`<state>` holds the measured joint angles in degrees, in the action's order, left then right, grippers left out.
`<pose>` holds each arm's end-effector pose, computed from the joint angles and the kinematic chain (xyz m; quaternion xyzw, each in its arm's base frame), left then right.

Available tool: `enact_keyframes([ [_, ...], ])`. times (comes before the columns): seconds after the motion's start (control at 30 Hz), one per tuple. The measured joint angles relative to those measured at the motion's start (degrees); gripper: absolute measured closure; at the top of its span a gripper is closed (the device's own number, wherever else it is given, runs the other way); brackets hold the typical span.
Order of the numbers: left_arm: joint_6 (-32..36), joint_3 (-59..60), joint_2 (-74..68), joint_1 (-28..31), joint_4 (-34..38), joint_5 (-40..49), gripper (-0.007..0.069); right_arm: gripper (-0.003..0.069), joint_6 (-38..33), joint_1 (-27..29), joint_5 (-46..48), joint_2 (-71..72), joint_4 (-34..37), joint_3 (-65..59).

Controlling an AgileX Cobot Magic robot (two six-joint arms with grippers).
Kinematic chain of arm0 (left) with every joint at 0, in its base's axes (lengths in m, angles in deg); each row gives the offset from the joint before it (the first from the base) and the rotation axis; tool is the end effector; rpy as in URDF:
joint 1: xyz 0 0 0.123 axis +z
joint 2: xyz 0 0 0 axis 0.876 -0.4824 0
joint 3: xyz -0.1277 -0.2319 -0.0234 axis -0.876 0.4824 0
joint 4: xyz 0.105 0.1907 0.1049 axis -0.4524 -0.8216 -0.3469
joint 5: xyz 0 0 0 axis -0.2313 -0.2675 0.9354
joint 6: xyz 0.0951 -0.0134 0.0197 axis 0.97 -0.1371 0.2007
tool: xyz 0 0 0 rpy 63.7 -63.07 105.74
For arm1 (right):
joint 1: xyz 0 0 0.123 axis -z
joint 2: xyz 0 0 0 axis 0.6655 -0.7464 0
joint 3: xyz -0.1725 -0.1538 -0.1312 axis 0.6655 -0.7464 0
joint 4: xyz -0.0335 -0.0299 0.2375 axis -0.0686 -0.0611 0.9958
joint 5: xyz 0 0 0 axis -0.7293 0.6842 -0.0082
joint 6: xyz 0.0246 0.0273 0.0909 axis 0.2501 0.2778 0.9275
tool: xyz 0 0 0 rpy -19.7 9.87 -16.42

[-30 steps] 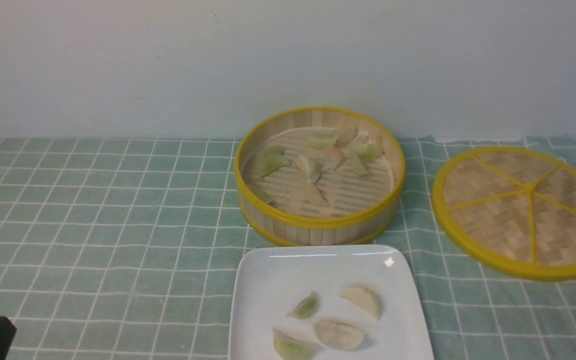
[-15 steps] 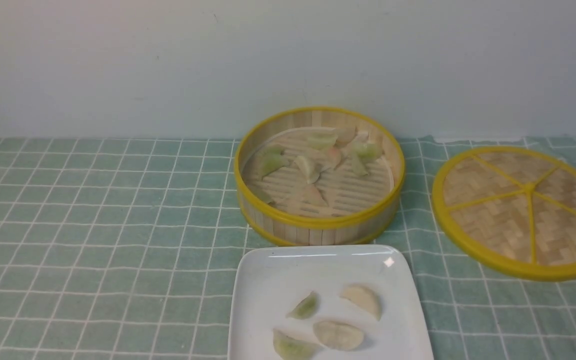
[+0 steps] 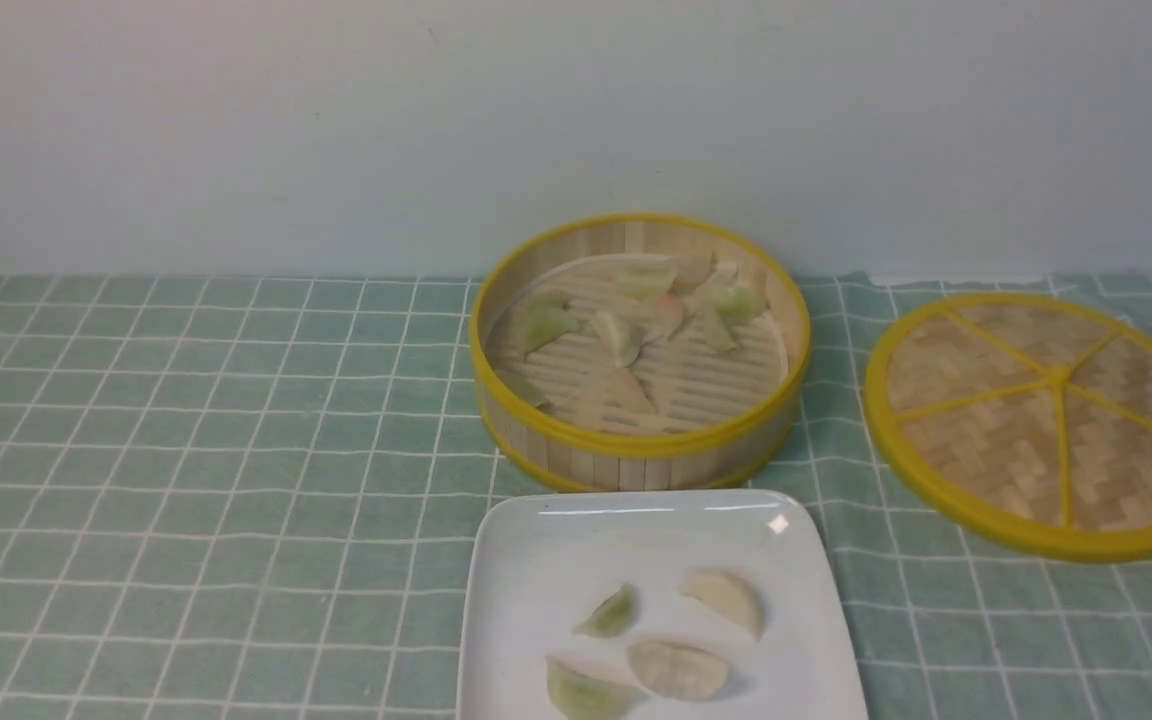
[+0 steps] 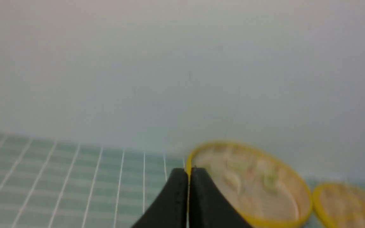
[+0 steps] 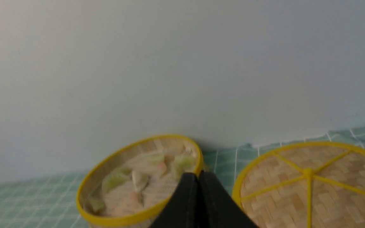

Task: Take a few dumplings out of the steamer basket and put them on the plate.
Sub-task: Use the left arm to grab a dumpling from the steamer

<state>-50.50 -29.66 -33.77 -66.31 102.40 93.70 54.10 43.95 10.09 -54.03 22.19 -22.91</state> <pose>0.0859 -0.0205 0.3231 -0.0382 0.7638 -0.1732 0.6206 0.0709 0.0245 0.3047 0.0345 0.7932 0.1777 0.5814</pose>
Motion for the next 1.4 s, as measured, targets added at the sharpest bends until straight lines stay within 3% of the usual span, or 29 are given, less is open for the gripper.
enact_keyframes([
  [0.03,1.11,-4.42,-5.67,0.0,-0.16,7.94,0.0631,0.0672,-0.41,0.0,4.15,-4.21,-1.54,3.67],
  [0.07,1.33,-5.15,-5.67,0.0,-0.12,9.06,0.0631,0.0672,-0.41,0.0,4.15,-4.21,-1.54,3.67],
  [0.17,6.41,-16.1,-19.05,0.0,-0.17,24.9,0.0631,0.0672,-2.68,0.0,14.88,-16.23,-4.51,10.79],
  [0.3,11.47,-25.09,-33.26,0.0,0.47,31.87,0.0631,0.0672,-7.27,0.0,22.21,-25.22,-4.44,15.48],
  [0.53,19.57,-36.69,-48.34,-1.88,3.42,32.44,0.0631,0.0672,-12.24,0.0,24.28,-29.67,0.3,16.45],
  [0.8,23.1,-51.12,-65.56,-8.03,3.67,32.7,0.0631,0.0672,-13.89,0.0,23.98,-29.85,1.75,16.52],
  [0.97,29.28,-62.27,-77.39,-11.32,1.49,32.96,0.0631,0.0672,-13.99,0.0,23.89,-29.9,1.75,16.52],
  [1.1,29.15,-70.9,-86.43,-13.34,-1.78,32.63,0.0617,0.0672,-13.99,0.0,23.89,-29.9,1.76,16.52],
  [1.2,27.32,-76.65,-93.18,-14.0,-3.46,32.29,0.058,0.0672,-13.99,0.0,23.89,-29.9,1.76,16.52],
  [1.4,24.75,-86.29,-105.96,-14.13,-4.3,29.79,0.0412,0.0672,-13.04,0.0,24.63,-29.9,1.76,16.52],
])
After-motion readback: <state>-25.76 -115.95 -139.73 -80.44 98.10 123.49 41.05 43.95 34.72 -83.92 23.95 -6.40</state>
